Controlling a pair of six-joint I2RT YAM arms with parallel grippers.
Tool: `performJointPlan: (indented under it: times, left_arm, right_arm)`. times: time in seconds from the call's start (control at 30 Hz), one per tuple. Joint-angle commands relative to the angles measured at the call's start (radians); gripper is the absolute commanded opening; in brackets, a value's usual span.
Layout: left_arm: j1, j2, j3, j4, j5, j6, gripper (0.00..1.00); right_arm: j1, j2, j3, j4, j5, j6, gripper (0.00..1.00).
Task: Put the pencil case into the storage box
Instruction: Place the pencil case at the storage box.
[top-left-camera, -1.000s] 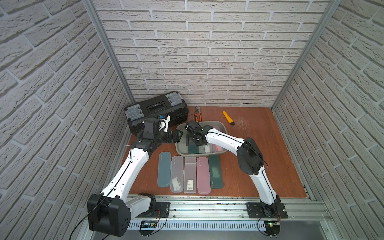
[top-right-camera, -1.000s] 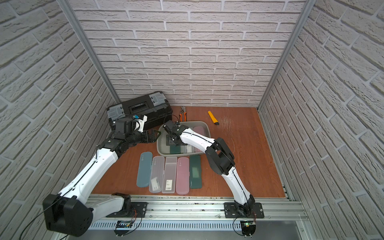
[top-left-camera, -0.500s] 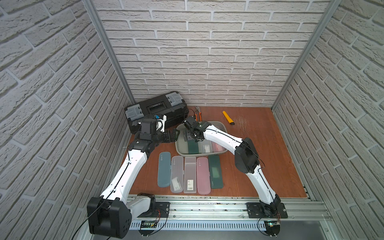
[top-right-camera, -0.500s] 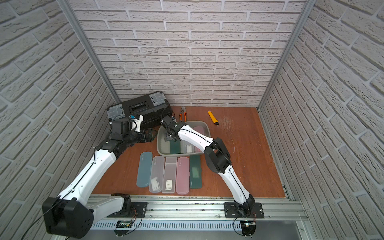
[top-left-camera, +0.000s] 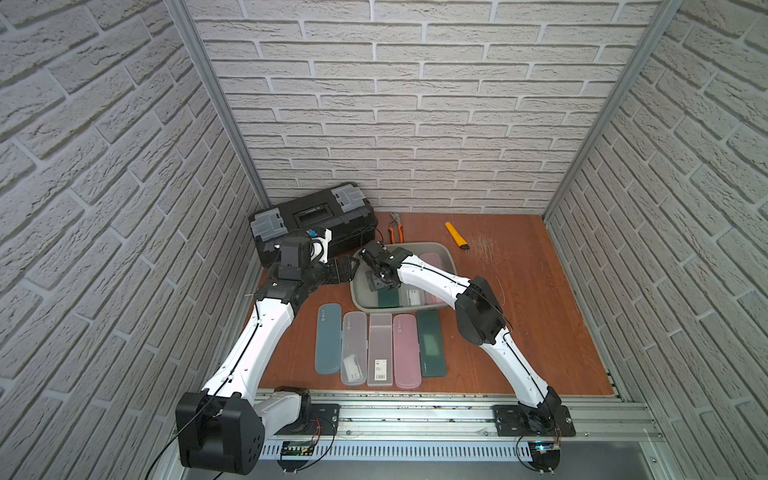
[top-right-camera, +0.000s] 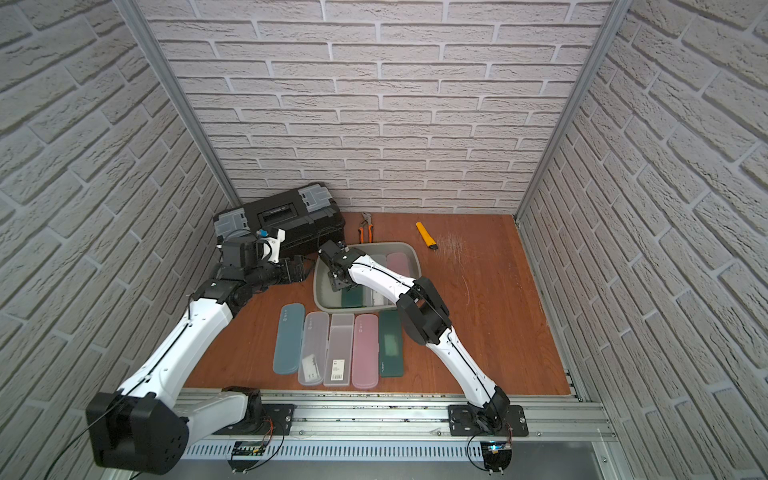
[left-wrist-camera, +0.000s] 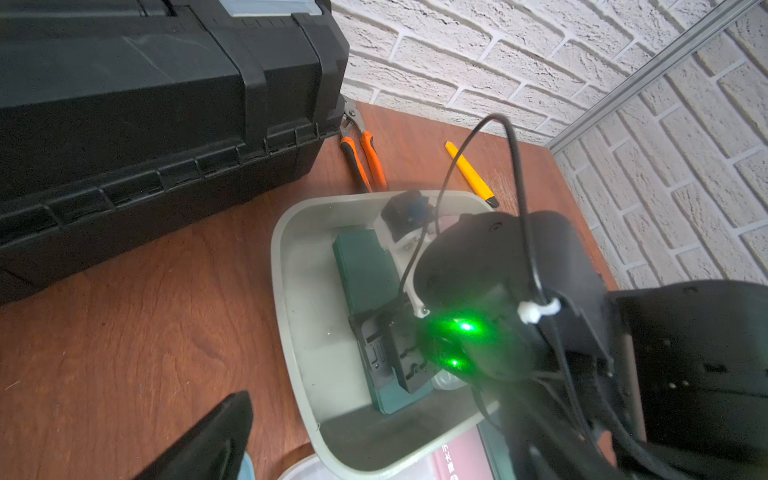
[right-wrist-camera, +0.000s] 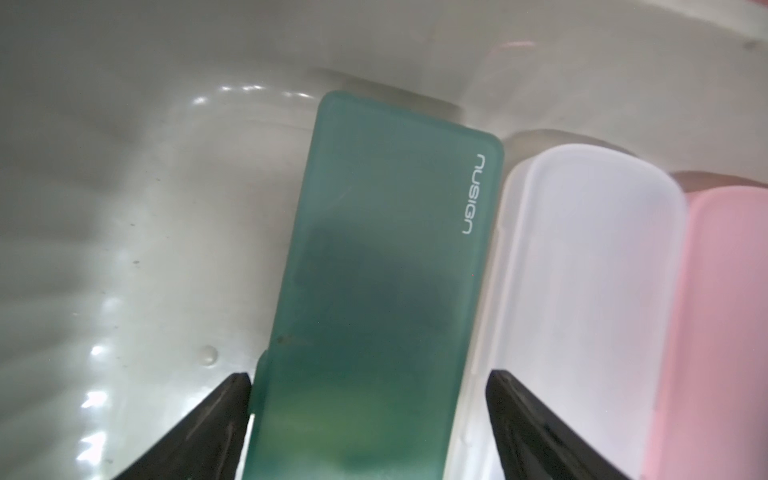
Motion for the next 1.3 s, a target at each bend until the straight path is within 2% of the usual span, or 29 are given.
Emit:
performJointPlan:
  times: [0.0, 0.13, 0.23, 0.5, 0.63, 0.7, 0.8, 0.97, 1.1, 1.2, 1.27]
  left_arm:
    - [0.004, 0.006, -0.018, 0.054, 0.028, -0.001, 0.99]
    - [0.004, 0.01, -0.015, 0.052, 0.025, -0.001, 0.99]
    - [0.004, 0.01, -0.016, 0.051, 0.022, -0.001, 0.98]
    - [-0.007, 0.013, -0.008, 0.026, 0.005, 0.022, 0.98]
    - [-0.053, -0.001, -0.007, -0.006, -0.051, 0.043, 0.99]
    - [-0.102, -0.007, -0.002, -0.032, -0.094, 0.059, 0.99]
    - [-0.163, -0.023, -0.035, -0.004, -0.132, 0.016, 0.99]
    - [-0.188, -0.028, -0.305, 0.236, -0.112, -0.123, 0.99]
    - [-0.222, -0.07, -0.36, 0.163, -0.119, -0.159, 0.98]
    - [-0.295, -0.177, -0.343, 0.049, -0.252, -0.16, 0.98]
    - [-0.321, -0.237, -0.327, -0.014, -0.309, -0.173, 0.99]
  right_arm:
    - [0.006, -0.006, 0.012, -0.053, 0.097, -0.037, 0.92]
    - [-0.002, -0.012, 0.005, -0.078, 0.137, -0.03, 0.93]
    - [-0.009, -0.04, -0.019, -0.06, 0.114, -0.015, 0.93]
    - [-0.027, -0.219, -0.124, 0.092, -0.014, -0.001, 0.93]
    - [-0.039, -0.355, -0.2, 0.097, -0.011, -0.003, 0.93]
    - [-0.05, -0.452, -0.301, 0.117, -0.017, 0.008, 0.93]
    - [-0.067, -0.649, -0.548, 0.208, -0.054, 0.032, 0.93]
    - [-0.076, -0.91, -0.923, 0.268, -0.109, 0.084, 0.92]
    - [-0.067, -1.057, -1.148, 0.279, -0.188, 0.127, 0.9]
    - [-0.063, -1.149, -1.327, 0.369, -0.264, 0.178, 0.9]
    - [-0.062, -1.154, -1.395, 0.412, -0.327, 0.207, 0.9]
